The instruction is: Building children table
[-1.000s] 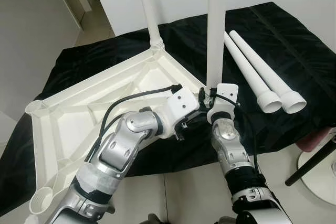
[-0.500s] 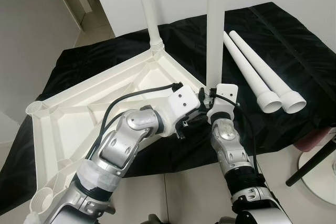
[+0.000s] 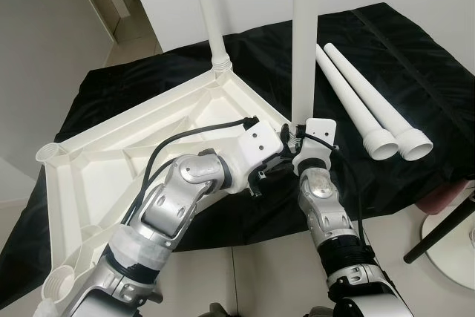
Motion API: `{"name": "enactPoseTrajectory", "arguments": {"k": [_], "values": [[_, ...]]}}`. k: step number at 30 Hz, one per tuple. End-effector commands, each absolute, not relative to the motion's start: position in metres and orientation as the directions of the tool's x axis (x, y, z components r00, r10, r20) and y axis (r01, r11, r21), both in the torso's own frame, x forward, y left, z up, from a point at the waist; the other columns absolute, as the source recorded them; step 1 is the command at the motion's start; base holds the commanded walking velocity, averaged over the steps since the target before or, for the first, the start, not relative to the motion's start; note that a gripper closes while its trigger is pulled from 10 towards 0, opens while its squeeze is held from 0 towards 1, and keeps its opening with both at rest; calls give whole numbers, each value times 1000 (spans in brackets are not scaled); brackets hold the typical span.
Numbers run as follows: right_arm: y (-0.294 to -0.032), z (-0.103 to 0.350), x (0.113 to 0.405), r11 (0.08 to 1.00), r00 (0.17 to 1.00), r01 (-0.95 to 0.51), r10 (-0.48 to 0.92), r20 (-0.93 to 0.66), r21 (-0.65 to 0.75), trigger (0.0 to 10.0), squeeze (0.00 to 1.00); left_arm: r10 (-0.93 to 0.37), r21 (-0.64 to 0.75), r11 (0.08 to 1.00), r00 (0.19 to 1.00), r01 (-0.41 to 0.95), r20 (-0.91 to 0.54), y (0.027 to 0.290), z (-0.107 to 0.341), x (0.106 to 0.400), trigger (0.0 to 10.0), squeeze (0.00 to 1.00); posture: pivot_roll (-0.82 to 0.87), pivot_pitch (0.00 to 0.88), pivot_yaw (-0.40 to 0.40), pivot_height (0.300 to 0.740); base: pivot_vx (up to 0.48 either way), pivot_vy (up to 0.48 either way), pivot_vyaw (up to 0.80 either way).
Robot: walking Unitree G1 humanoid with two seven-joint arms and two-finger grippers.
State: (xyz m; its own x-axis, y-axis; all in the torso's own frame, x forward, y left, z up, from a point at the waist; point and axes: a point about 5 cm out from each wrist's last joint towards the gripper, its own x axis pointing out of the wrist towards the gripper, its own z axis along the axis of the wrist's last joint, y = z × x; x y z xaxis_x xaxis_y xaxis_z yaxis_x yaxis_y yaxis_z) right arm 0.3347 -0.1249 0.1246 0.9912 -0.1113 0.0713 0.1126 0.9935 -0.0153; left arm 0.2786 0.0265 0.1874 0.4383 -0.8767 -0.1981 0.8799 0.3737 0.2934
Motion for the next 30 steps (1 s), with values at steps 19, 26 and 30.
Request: {"name": "enactPoseTrajectory", "arguments": {"k": [19,26,30], "values": [[-125,123,335,991,989,134,-132,62,-27,10000,0,-874,298,367,436,881,-216,26,186,282,10000,0,-198,42,241,740,0,0,0],[-120,125,334,991,990,130,-129,63,-15,10000,0,-872,301,367,439,880,-218,30,188,281,10000,0,-194,49,230,740,0,0,0],[-120,124,336,992,992,114,-111,52,-52,10000,0,-860,321,377,457,869,-228,32,184,283,10000,0,-194,3,226,740,0,0,0]]}}
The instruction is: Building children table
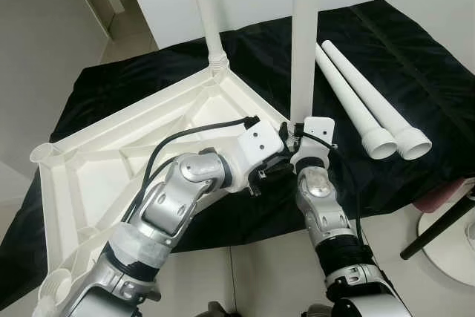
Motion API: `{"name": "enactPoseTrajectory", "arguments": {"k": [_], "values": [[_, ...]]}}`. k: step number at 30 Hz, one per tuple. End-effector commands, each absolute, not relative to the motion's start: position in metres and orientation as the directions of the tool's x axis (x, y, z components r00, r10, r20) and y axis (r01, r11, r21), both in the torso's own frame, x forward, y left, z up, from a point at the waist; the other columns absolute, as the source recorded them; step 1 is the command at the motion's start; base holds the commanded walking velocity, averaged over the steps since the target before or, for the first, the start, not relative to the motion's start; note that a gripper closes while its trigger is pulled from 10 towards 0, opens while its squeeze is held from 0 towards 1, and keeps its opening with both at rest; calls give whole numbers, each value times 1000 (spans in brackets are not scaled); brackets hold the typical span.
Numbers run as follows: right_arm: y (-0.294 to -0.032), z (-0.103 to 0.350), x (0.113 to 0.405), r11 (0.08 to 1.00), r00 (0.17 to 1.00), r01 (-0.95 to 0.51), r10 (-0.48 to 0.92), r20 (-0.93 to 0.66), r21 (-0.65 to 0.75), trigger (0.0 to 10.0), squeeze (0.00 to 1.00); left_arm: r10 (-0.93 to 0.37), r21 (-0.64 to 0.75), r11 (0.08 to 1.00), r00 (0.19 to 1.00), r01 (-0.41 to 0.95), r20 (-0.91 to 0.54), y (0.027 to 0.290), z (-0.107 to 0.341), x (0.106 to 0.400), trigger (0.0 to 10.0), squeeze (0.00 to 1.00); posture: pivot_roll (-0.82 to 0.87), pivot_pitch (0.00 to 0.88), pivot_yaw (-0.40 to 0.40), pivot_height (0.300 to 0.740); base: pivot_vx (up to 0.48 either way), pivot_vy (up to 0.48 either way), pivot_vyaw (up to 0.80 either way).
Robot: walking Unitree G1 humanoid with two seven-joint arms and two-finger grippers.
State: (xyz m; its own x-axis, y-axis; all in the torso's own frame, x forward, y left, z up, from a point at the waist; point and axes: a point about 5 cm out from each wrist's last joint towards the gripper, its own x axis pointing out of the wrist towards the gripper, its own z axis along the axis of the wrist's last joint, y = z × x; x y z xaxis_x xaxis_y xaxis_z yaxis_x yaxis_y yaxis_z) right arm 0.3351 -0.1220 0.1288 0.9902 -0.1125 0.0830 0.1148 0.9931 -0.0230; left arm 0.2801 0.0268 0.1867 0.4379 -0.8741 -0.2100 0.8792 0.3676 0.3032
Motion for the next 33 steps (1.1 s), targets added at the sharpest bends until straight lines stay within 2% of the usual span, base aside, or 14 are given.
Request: {"name": "enactPoseTrajectory", "arguments": {"k": [1,3,7,12,33], "values": [[-120,126,338,994,995,91,-88,51,-55,10000,0,-866,261,408,461,875,-192,30,189,285,10000,0,-173,21,178,740,0,0,0],[-120,126,340,995,996,80,-76,54,-65,10000,0,-874,213,423,459,881,-162,30,193,285,10000,0,-192,27,194,740,0,0,0],[-122,127,344,995,996,78,-75,50,-61,10000,0,-834,297,447,513,844,-202,33,187,292,10000,0,-175,24,199,740,0,0,0],[-120,130,346,995,994,84,-81,66,-45,10000,0,-833,290,450,514,845,-206,36,187,295,10000,0,-175,28,228,740,0,0,0],[-121,132,347,996,994,80,-77,77,-42,10000,0,-828,305,459,526,834,-193,36,194,296,10000,0,-93,31,189,740,0,0,0]]}}
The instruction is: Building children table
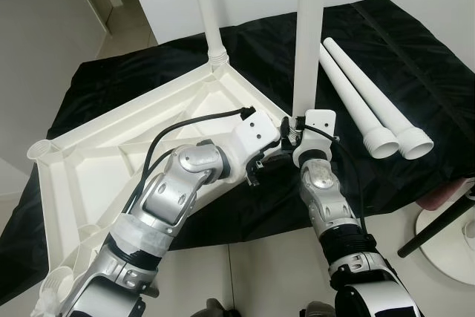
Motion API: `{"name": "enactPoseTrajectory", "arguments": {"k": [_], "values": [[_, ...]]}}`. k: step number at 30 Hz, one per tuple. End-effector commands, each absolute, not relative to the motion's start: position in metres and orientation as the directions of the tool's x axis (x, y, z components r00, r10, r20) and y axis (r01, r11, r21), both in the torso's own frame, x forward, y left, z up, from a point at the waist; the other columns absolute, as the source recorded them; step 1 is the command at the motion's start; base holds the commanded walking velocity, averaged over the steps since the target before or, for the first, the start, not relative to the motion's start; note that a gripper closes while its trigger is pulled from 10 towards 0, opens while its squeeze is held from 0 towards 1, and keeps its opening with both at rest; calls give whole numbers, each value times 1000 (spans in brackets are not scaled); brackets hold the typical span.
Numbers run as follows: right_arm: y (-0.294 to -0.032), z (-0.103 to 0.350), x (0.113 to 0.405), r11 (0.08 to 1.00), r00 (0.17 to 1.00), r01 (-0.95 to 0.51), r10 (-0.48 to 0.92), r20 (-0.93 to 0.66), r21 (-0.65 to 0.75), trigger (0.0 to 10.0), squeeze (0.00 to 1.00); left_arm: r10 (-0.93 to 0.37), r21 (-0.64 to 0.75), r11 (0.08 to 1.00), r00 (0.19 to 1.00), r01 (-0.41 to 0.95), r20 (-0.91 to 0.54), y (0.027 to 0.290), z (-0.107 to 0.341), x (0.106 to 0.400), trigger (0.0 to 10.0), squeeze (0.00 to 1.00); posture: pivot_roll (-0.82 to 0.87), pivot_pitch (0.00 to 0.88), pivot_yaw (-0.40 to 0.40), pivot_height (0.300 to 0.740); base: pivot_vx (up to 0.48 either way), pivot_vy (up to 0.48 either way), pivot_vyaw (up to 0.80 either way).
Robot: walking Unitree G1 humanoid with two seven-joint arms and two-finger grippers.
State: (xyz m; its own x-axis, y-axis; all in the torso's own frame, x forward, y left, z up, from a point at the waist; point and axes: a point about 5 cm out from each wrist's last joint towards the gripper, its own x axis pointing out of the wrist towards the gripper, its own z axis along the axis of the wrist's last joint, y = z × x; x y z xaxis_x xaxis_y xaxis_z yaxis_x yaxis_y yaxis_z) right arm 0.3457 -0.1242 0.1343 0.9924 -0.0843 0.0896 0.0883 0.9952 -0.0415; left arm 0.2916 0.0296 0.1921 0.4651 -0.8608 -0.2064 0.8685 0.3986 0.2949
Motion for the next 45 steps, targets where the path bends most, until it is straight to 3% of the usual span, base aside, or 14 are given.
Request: {"name": "enactPoseTrajectory", "arguments": {"k": [1,6,10,16,23,31,45], "values": [[-121,132,347,996,994,80,-77,77,-42,10000,0,-828,305,459,526,834,-193,36,194,296,10000,0,-93,31,189,740,0,0,0],[-125,136,345,995,991,88,-82,109,-52,10000,0,-822,300,473,537,828,-187,38,193,294,10000,0,-85,43,182,740,0,0,0],[-125,160,340,996,965,70,-55,257,-48,10000,0,-820,304,476,541,825,-186,39,194,296,10000,0,-87,43,181,740,0,0,0],[-122,174,332,998,936,18,5,351,-62,10000,0,-811,310,485,553,818,-189,44,195,301,10000,0,-83,43,170,740,0,0,0],[-121,171,329,998,938,0,22,346,-63,10000,0,-797,313,505,574,804,-187,50,195,305,10000,0,-77,43,144,740,0,0,0],[-122,175,329,992,933,-91,115,341,-85,10000,0,-750,328,570,640,753,-167,59,196,314,10000,0,-63,53,57,740,0,0,0],[-144,172,331,982,941,-160,182,286,-97,10000,0,-664,266,696,739,667,-115,66,196,317,10000,0,-69,94,39,740,0,0,0]]}}
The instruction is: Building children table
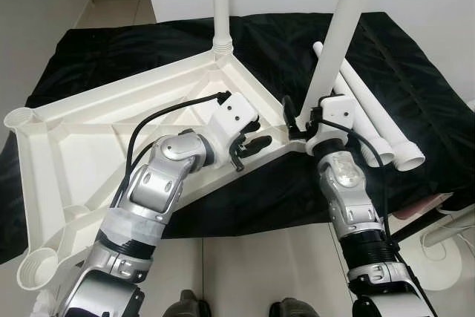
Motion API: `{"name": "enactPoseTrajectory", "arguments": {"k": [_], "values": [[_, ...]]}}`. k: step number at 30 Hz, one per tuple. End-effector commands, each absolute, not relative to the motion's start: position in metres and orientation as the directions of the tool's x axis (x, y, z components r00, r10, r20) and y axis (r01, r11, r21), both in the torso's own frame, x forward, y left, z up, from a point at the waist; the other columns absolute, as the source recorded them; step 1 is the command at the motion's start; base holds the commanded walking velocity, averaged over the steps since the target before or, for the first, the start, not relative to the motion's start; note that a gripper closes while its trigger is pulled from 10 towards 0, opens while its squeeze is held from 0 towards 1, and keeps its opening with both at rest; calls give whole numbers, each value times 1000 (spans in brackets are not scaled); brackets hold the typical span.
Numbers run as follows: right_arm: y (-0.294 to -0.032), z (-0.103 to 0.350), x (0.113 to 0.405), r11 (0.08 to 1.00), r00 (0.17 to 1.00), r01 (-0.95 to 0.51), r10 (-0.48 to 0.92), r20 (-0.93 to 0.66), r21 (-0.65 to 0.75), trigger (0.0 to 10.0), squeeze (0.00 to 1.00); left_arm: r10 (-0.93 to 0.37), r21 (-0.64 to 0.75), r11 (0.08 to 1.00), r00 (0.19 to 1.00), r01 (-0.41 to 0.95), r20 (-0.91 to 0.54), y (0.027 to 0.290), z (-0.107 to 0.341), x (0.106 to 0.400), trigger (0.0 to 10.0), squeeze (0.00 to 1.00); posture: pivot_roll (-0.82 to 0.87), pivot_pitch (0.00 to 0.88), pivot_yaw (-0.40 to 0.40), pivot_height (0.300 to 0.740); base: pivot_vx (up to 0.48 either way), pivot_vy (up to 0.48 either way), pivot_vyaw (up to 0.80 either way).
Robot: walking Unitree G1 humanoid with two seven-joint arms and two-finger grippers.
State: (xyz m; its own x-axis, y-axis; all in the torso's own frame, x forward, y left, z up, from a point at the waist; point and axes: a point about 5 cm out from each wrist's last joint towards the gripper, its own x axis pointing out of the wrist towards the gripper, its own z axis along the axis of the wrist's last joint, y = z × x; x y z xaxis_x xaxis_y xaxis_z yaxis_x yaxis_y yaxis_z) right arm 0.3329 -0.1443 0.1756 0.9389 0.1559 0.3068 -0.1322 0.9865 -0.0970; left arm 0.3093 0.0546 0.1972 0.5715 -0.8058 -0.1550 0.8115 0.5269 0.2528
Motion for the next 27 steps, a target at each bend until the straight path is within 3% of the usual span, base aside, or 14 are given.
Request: {"name": "enactPoseTrajectory", "arguments": {"k": [1,11,27], "values": [[-144,172,331,982,941,-160,182,286,-97,10000,0,-664,266,696,739,667,-115,66,196,317,10000,0,-69,94,39,740,0,0,0],[-164,169,326,980,950,-157,184,254,-121,10000,0,-633,211,753,774,624,-28,66,196,310,10000,0,-141,163,29,740,0,0,0],[-159,169,327,965,939,-223,251,237,-138,10000,0,-675,240,708,736,664,-48,72,195,306,10000,0,-122,189,56,740,0,0,0]]}}
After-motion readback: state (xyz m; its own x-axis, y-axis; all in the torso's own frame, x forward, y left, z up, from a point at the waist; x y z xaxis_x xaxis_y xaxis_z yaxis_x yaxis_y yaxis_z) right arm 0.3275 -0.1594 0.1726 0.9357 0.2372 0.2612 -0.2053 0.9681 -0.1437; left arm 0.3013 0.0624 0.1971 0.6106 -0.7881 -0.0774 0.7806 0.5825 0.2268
